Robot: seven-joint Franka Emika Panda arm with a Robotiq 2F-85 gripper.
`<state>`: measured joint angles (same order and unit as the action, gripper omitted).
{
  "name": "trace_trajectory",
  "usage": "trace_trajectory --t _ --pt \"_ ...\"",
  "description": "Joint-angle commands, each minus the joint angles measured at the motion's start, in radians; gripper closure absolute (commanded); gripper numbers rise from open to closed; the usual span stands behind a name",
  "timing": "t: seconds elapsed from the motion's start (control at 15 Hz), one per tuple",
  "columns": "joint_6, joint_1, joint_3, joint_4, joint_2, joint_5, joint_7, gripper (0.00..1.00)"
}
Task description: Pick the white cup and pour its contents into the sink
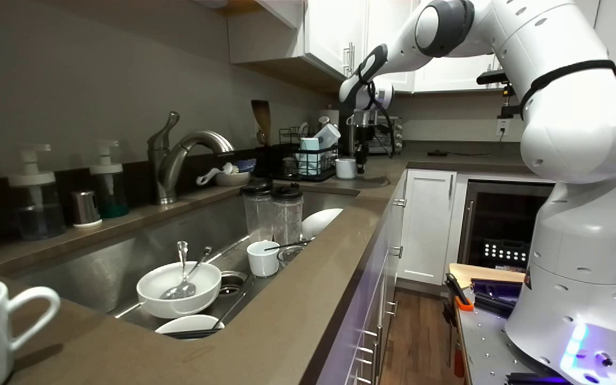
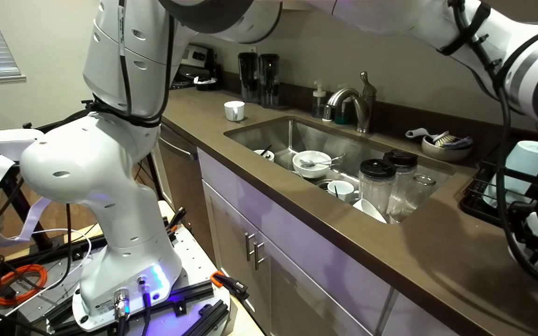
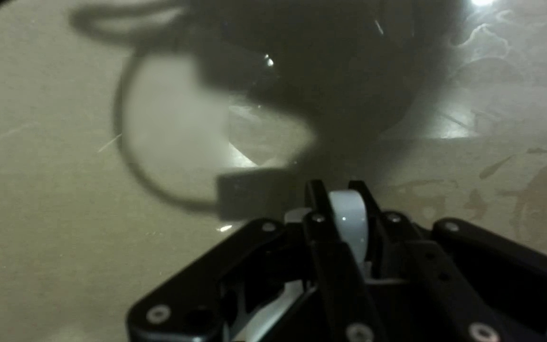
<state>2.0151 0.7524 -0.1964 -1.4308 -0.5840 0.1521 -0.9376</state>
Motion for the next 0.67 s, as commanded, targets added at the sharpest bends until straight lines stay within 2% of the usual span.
trace_trajectory --t 0.0,0.6 --pt "-0.011 0.006 0.004 0.011 -0.001 -0.021 0.013 0.93" --pt "-0.078 -0.009 -0.020 -0.049 0.059 -0.078 0.036 0.93"
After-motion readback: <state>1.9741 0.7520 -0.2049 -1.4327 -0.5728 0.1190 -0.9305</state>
